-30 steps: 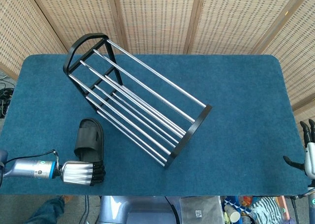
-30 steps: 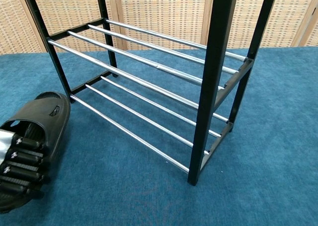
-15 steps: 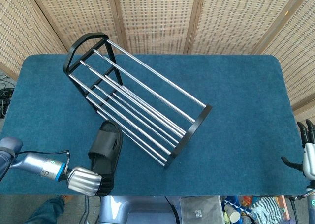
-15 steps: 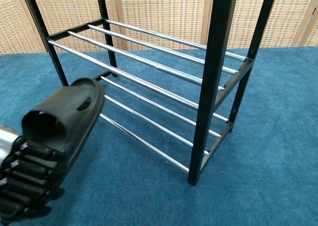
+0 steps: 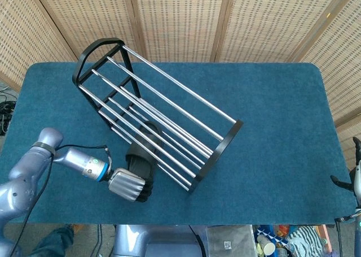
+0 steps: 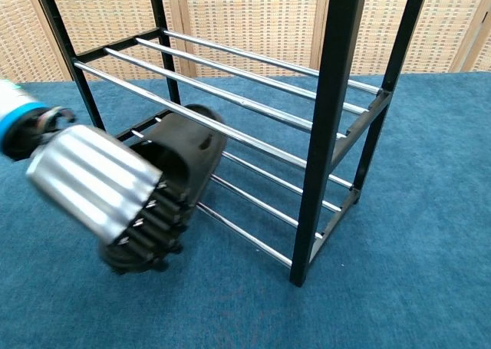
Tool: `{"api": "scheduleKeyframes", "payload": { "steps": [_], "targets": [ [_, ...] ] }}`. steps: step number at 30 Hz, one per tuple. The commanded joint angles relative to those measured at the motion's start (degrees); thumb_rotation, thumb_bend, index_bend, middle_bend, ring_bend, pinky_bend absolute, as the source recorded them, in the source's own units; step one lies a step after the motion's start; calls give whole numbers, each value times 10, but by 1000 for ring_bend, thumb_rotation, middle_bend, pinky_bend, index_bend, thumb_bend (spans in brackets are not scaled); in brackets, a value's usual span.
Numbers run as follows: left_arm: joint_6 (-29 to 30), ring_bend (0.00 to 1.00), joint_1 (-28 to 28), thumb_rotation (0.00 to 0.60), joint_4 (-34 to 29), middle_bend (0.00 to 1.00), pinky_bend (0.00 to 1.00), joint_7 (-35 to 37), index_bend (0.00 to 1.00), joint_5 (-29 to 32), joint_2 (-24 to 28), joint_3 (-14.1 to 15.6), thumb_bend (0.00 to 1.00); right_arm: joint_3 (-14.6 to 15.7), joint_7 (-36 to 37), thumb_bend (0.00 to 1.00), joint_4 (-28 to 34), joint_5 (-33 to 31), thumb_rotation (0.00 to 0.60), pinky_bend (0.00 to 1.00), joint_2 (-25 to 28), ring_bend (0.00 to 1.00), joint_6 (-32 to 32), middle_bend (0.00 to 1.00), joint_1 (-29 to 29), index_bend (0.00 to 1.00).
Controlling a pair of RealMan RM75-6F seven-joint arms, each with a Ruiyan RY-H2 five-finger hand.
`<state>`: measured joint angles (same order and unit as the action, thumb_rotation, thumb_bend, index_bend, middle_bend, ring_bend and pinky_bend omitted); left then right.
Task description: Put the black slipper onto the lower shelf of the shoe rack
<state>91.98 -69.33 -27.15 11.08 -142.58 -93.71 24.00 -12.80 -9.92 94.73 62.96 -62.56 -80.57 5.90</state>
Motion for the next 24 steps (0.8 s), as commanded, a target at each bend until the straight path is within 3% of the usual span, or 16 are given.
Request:
{"api": "scheduleKeyframes", "payload": {
  "steps": [1, 9, 24],
  "targets": [
    [-11, 505, -40, 600, 51, 585, 491, 45, 704, 4, -41, 0, 193, -6, -3, 0, -8, -13, 600, 0, -3, 0, 6, 0, 3, 0],
    [-4, 505, -78, 600, 117, 585, 487, 95, 704, 16, -94, 16, 193, -12, -6, 0, -24, -40, 600, 0, -8, 0, 25, 0, 11, 0],
    [8, 505, -122, 600, 149, 585, 477, 109, 704, 32, -138, 43, 193, -17, 2, 0, -36, -59, 600, 0, -6, 0, 30, 0, 11, 0]
  ]
}}
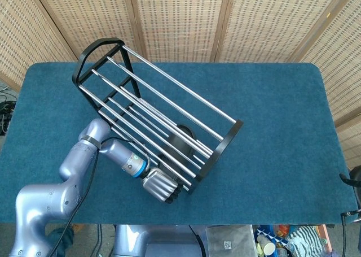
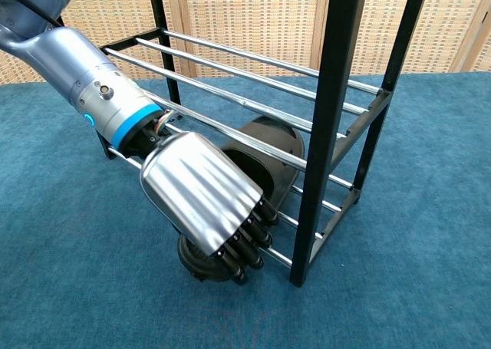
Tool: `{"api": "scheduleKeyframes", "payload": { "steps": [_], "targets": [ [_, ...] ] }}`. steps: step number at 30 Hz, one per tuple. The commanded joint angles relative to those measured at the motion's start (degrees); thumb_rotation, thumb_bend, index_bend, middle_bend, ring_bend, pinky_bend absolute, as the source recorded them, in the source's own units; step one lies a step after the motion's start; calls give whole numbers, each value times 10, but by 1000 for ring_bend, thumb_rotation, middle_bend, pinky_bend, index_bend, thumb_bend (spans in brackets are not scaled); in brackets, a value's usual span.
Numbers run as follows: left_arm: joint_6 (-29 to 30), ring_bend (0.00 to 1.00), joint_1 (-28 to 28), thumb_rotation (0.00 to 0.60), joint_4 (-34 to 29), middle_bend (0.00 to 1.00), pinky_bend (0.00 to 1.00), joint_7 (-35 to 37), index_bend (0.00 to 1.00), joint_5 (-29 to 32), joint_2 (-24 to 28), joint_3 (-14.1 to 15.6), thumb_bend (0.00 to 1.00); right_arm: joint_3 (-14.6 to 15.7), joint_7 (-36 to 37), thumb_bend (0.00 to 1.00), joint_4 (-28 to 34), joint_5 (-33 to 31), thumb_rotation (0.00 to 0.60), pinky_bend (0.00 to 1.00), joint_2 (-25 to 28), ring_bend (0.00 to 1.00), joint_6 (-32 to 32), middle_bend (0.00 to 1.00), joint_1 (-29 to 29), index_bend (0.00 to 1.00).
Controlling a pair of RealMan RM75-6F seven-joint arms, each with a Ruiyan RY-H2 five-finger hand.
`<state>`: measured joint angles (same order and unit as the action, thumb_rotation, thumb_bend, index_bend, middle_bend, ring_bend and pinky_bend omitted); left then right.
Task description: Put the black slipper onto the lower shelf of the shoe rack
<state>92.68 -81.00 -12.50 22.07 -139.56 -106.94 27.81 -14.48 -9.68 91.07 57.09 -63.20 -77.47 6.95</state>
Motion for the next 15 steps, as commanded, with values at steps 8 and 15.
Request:
{"api": "scheduleKeyframes", "payload": {
  "steps": [8, 15],
  "targets": [
    [-3, 489, -36, 600, 11, 584, 463, -2, 704, 13, -22, 20, 193, -4, 7, 0, 1, -4, 600, 0, 5, 0, -4, 0, -2, 0],
    [-12, 207, -53, 600, 18, 254, 283, -3, 495, 24, -30, 32, 193, -6, 15, 0, -2, -9, 600, 0, 8, 0, -2, 0, -4, 0]
  ]
}}
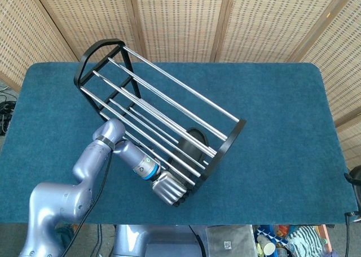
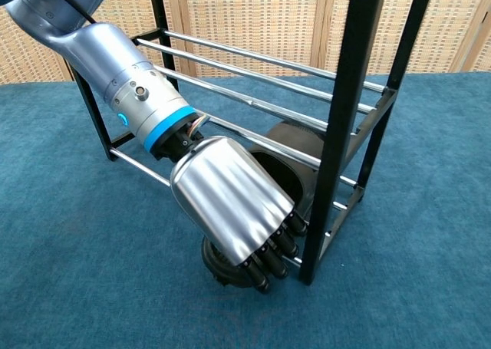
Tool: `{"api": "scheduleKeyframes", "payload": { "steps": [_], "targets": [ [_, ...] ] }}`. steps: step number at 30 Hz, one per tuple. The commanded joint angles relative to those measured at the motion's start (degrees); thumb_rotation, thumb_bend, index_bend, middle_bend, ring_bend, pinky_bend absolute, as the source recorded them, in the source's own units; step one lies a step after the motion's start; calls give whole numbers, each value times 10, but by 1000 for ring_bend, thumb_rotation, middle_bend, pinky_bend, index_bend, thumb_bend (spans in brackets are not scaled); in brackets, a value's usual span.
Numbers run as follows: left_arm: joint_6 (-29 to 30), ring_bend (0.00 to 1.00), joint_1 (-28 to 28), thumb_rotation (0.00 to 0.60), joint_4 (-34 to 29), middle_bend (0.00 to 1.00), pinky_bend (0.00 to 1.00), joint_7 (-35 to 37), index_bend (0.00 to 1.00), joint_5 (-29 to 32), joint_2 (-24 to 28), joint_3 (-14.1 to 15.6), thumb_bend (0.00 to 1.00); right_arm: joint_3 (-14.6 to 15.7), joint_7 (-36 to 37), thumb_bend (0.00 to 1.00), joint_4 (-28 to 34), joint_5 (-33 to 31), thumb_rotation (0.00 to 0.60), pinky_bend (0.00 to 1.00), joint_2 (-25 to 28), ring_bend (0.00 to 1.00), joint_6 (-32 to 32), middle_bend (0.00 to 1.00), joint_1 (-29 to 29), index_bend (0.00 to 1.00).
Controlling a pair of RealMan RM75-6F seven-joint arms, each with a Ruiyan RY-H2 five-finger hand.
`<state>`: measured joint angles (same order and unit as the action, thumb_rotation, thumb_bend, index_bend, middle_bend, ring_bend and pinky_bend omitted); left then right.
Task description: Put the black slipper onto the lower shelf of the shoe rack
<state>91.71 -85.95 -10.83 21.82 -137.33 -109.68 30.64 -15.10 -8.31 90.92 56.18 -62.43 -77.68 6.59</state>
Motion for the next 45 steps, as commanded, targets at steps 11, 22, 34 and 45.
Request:
{"api": "scheduleKeyframes", "payload": {
  "steps": [11, 22, 34, 45],
  "targets": [
    [-16, 0, -9, 600, 0, 0, 0, -10, 0, 9, -7, 25, 193, 0, 5, 0, 3, 2, 600, 0, 4, 0, -2, 0, -3, 0],
    [25, 0, 15, 600, -26, 0, 0, -23, 0, 24, 33, 34, 193, 5, 6, 0, 11, 12, 600, 0, 5, 0, -7, 0, -4, 0],
    [126, 0, 144, 600, -182, 0, 0, -139, 0, 46, 195, 47, 192, 23, -2, 0, 39, 52, 600, 0, 7, 0, -22, 0, -8, 0],
    [140, 5, 381, 600, -337, 0, 90, -213, 0, 174, 287, 15, 192, 44, 0, 0, 74, 108, 600, 0, 16, 0, -43, 0, -17, 0]
  ]
}}
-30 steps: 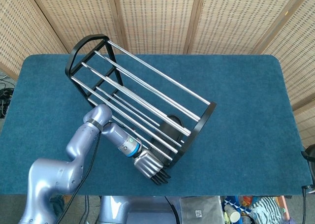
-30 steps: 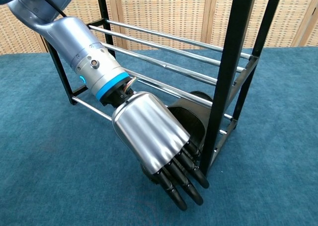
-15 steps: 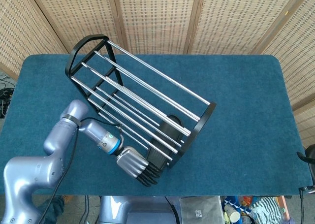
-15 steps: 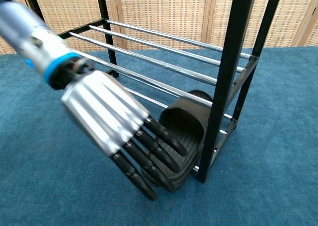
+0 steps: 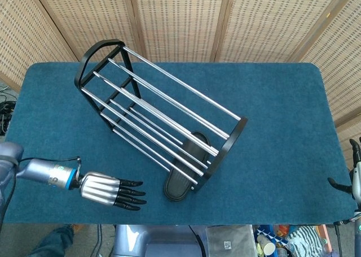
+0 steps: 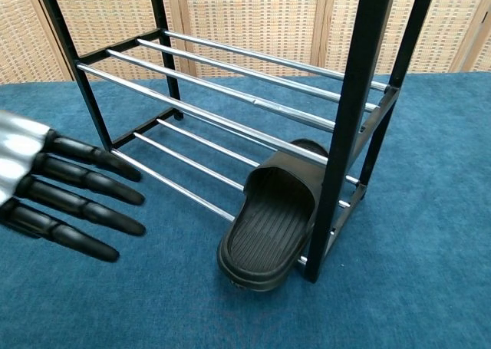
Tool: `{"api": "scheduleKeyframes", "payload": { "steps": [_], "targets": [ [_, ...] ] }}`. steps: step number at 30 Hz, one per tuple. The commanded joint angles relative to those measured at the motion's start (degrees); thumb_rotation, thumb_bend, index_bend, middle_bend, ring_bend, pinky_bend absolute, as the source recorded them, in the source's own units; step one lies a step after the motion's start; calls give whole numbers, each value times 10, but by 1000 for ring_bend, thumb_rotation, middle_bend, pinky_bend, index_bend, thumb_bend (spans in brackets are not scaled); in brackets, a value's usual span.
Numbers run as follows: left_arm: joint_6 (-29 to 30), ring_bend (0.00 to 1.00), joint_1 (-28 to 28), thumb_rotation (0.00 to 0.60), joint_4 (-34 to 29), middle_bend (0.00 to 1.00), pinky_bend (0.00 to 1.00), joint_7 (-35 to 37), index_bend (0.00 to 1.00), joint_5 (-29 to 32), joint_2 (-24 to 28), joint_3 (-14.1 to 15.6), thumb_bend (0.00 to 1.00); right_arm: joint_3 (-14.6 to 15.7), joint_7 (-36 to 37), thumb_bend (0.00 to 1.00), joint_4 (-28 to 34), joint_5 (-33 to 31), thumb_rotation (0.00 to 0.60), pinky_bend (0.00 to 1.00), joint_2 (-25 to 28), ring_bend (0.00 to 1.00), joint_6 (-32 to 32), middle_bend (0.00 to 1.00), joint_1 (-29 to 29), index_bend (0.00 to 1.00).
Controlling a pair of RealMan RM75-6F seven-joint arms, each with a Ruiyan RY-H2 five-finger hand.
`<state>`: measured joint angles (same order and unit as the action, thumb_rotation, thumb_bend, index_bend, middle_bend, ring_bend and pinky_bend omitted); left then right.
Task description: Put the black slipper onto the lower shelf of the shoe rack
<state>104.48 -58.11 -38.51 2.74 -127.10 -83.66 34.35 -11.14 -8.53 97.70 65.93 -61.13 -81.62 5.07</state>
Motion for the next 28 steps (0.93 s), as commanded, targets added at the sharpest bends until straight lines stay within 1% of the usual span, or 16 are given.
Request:
{"api": "scheduleKeyframes", "payload": {
  "steps": [1, 3, 4, 6, 8, 9, 11, 13, 14, 16, 20, 22, 24, 28],
  "targets": [
    [8, 3, 125, 600, -72, 0, 52, -30, 0, 90, 32, -29, 192, 7, 3, 0, 9, 15, 600, 0, 4, 0, -4, 0, -2, 0],
    [-12, 0, 172, 600, -111, 0, 5, -39, 0, 138, 44, -43, 192, 11, 5, 0, 13, 23, 600, 0, 6, 0, -2, 0, -3, 0],
    [-18, 0, 185, 600, -126, 0, 0, -40, 0, 154, 48, -48, 192, 13, 6, 0, 14, 27, 600, 0, 7, 0, -2, 0, -3, 0],
    [-43, 0, 219, 600, -174, 0, 0, -32, 0, 206, 63, -59, 192, 15, 7, 0, 17, 34, 600, 0, 8, 0, -2, 0, -3, 0],
    [-69, 0, 254, 600, -253, 0, 0, -32, 0, 265, 85, -74, 191, 19, 10, 0, 21, 43, 600, 0, 9, 0, -4, 0, -4, 0],
    [-74, 0, 261, 600, -276, 0, 0, -37, 0, 279, 91, -79, 191, 20, 12, 0, 22, 46, 600, 0, 10, 0, -4, 0, -5, 0],
    [-88, 0, 285, 600, -335, 0, 0, -50, 0, 327, 107, -97, 191, 23, 15, 0, 25, 53, 600, 0, 12, 0, -6, 0, -6, 0],
    [-111, 0, 307, 600, -405, 0, 0, -98, 0, 392, 123, -121, 190, 26, 18, 0, 29, 61, 600, 0, 14, 0, -7, 0, -7, 0],
    [-119, 0, 312, 600, -429, 0, 0, -118, 0, 412, 129, -128, 190, 27, 19, 0, 30, 63, 600, 0, 14, 0, -7, 0, -7, 0],
    [-139, 0, 322, 600, -504, 0, 0, -170, 0, 471, 147, -152, 190, 30, 21, 0, 33, 70, 600, 0, 16, 0, -8, 0, -8, 0],
    [-137, 0, 345, 600, -610, 0, 0, -208, 0, 550, 166, -195, 190, 34, 27, 0, 41, 86, 600, 0, 22, 0, -17, 0, -13, 0],
    [-125, 0, 358, 600, -640, 0, 0, -230, 0, 580, 165, -217, 190, 36, 29, 0, 43, 92, 600, 0, 24, 0, -21, 0, -15, 0],
    [-109, 0, 369, 600, -655, 0, 0, -239, 0, 599, 158, -239, 190, 37, 31, 0, 45, 95, 600, 0, 26, 0, -22, 0, -16, 0],
    [-105, 0, 387, 600, -670, 0, 0, -222, 0, 618, 142, -273, 193, 40, 34, 0, 44, 101, 600, 0, 28, 0, -25, 0, -18, 0]
  ]
}}
